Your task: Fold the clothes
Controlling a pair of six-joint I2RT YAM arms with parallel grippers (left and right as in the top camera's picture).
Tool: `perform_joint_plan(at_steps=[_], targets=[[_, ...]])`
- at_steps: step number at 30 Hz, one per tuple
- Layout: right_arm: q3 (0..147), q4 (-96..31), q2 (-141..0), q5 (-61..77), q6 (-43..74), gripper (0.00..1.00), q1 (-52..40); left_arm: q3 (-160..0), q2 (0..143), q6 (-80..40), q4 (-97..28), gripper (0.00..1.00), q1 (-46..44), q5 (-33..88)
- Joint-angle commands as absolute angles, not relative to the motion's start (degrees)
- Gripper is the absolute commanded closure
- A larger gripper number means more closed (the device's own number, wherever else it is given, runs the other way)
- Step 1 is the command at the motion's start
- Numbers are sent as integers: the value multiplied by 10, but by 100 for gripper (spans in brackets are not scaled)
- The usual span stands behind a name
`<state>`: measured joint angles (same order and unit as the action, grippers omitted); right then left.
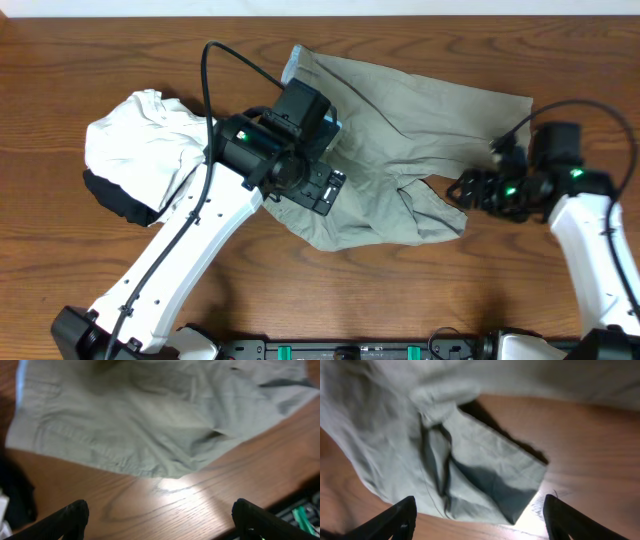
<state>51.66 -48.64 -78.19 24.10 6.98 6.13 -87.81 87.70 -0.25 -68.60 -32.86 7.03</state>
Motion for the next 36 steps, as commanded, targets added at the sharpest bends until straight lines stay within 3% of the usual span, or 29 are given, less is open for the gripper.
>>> perform_joint_plan(at_steps=[1,5,17,22,31,33,36], targets=[[461,-441,-779,242,91,17,36,-882,870,-31,-698,6,-329,17],[400,-382,-779,243,109,13,19,-882,870,-31,-698,6,-330,19],[332,-357,-780,242,206,17,7,-879,929,-30,-681,5,-329,19],[321,-305,-780,319,112,17,3,-873,954,-37,-683,5,-329,19],[320,-310,-810,211,206,24,-57,-872,964,-32,-674,4,-328,18],[320,-286,-815,198,201,32,-63,-872,964,-30,-668,2,-328,18],[320,-242,-817,193,201,55,-62,-872,966,-22,-665,2,-328,18]])
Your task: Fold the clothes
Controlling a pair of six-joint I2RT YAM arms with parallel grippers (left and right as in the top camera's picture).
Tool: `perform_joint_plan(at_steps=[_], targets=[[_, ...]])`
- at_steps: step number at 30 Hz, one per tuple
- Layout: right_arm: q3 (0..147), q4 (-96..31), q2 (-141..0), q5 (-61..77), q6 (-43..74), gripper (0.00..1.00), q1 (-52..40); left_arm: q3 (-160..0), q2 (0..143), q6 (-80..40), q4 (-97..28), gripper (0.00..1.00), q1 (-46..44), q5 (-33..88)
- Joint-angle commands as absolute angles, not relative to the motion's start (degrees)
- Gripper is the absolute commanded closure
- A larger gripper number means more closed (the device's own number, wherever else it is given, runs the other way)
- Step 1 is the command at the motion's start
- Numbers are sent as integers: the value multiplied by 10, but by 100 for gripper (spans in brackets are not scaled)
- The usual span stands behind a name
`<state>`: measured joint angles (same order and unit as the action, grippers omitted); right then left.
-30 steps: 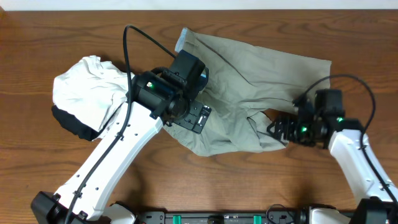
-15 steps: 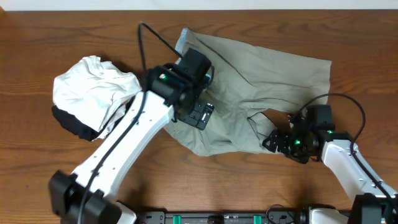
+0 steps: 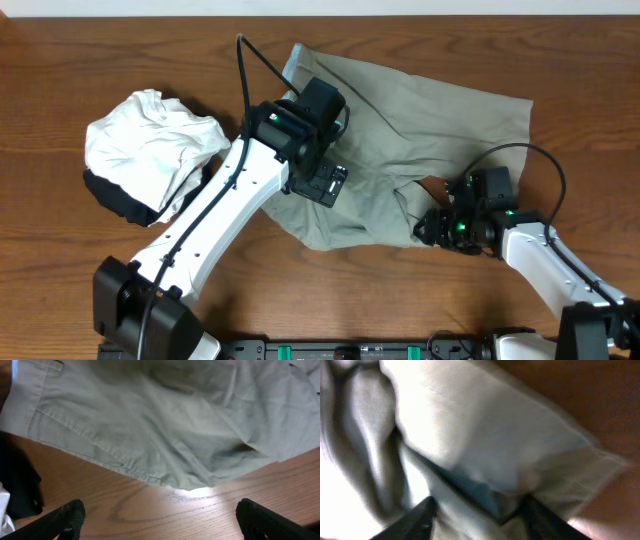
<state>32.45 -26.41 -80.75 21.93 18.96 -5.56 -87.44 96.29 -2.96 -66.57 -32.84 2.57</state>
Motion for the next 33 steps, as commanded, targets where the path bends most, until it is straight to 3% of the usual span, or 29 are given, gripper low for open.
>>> perform_joint_plan(at_steps=[1,3,5,13,19,21,23,27,30,33], targets=[[321,-231,-816,195,201,67,-62,-872,967,-19,-665,2,-328,17],[329,-225,-816,209,201,84,-61,-872,968,-20,-663,1,-328,11],[345,-227,-811,247,181,91,-58,-872,970,-20,-664,1,-328,5],[504,-423,-764,228,180,93,-22,-872,971,-18,-663,1,-328,4],[568,-400,-760,107,162,77,14,-872,971,-15,-650,1,-328,4],[568,-376,-764,107,146,45,22,-872,971,-15,-647,0,-328,4],[568,-374,-773,112,146,47,27,-872,971,-16,-648,0,-328,4],[567,-442,-787,224,114,63,18,-872,971,-16,-650,0,-328,4],[565,-479,-787,338,6,56,-15,-872,971,-16,-651,0,-328,4],[565,-479,-787,298,-50,49,-74,-872,971,-15,-650,0,-328,4]])
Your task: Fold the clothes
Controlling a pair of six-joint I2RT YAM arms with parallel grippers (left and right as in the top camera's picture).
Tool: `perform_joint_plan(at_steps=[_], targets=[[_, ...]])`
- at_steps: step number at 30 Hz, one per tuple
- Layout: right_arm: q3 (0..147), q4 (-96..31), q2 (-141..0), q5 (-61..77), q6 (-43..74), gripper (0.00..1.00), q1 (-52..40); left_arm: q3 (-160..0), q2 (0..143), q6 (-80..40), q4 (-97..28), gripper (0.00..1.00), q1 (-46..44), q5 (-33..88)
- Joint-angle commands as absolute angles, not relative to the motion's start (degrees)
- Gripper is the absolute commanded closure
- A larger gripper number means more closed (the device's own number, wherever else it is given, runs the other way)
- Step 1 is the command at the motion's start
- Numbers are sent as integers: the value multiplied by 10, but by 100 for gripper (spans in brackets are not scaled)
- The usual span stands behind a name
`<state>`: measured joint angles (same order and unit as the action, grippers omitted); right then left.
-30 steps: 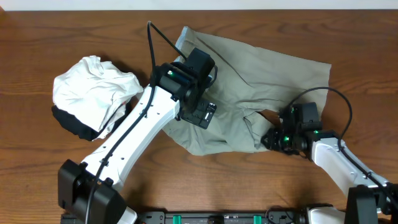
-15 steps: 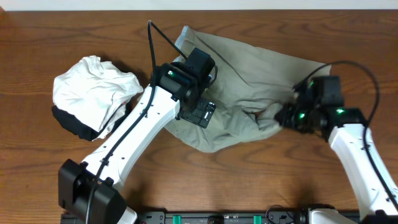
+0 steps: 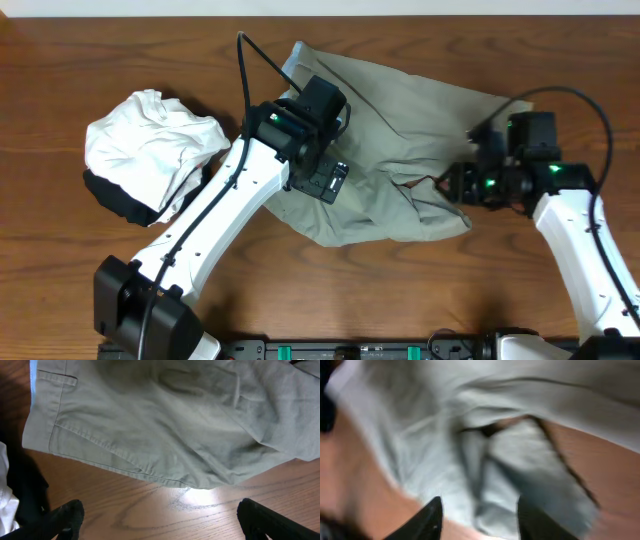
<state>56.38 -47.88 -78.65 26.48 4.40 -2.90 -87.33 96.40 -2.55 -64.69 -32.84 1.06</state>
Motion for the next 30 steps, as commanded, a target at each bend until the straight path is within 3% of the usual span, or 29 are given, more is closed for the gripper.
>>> perform_joint_plan(at_steps=[1,5,13,17,30], targets=[[564,-480,-789,262,-47,49,-92,-872,971,-13,-650,0,-328,4],[549,-474,-813,185,-7,50,-164,-872,971,-11,-653,0,-328,3],[519,-472,-874,115,67,66,-224,-872,971,-11,-660,0,-328,3],[522,-474,-866,128,83,97,-241,-872,971,-11,-659,0,-328,3],[608,-493,-767,138,76,97,-151,-872,971,-11,-659,2,-328,3]])
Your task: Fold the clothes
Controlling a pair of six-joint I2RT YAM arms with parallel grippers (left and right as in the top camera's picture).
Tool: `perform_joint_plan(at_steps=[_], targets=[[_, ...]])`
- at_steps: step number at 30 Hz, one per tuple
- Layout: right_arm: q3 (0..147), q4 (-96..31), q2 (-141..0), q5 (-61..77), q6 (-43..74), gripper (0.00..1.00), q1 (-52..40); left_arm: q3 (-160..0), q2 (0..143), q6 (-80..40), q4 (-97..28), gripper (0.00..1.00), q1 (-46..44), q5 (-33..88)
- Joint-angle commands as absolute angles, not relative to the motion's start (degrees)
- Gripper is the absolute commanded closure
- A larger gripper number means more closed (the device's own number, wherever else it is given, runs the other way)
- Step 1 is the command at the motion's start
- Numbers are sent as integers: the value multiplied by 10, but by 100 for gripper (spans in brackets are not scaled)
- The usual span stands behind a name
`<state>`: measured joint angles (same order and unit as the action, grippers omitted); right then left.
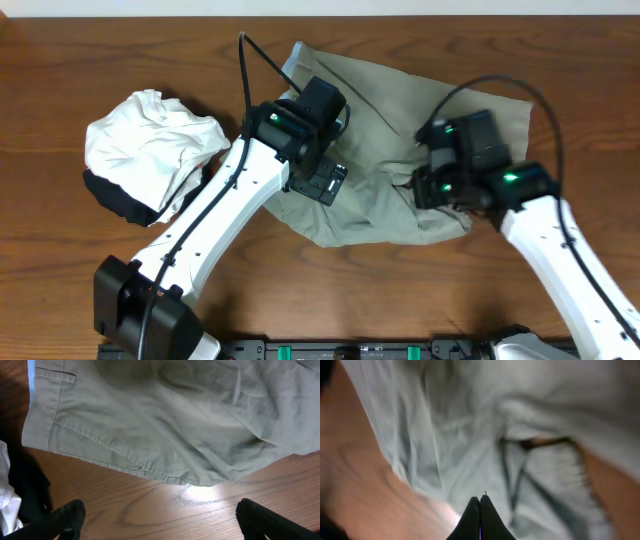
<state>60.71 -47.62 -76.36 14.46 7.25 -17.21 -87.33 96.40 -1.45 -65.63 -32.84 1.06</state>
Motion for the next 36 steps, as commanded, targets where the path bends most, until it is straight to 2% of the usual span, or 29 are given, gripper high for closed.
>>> perform_joint_plan(at_steps=[1,2,4,6,11,14,15,16,17,18,19,22,24,27,31,36], targets=[[604,-507,-772,138,70,82,-148,-872,971,-11,-659,2,-328,3],[600,-519,-777,137,66,73,-147,-872,971,-11,-659,2,-328,3],[584,-536,-790,138,66,62,-150,-872,971,-11,-658,2,-328,3],[561,-537,-806,138,66,46,-161,-872,971,-11,-655,2,-328,3],[486,-469,-839,121,66,33,-210,-872,971,-11,-646,2,-328,3],[452,-424,-850,79,72,32,-242,-872,971,-11,-647,2,-328,3],[446,-416,-851,63,77,34,-251,-872,971,-11,-648,2,-328,3],[443,-415,-851,57,77,40,-258,-872,971,-11,-649,2,-328,3],[443,-415,-850,54,77,51,-264,-872,971,-11,-650,2,-328,3],[445,-417,-850,55,77,69,-268,-872,971,-11,-651,2,-328,3],[451,-425,-850,67,77,81,-271,-872,971,-11,-651,2,-328,3],[494,-484,-846,151,68,97,-273,-872,971,-11,-651,2,-328,3],[541,-548,-840,237,35,99,-273,-872,971,-11,-651,2,-328,3],[611,-643,-833,281,-1,99,-273,-872,971,-4,-651,2,-328,3],[690,-738,-831,274,-42,99,-273,-872,971,-4,-650,2,-328,3],[691,-715,-835,161,-28,98,-269,-872,971,-5,-651,2,-328,3]])
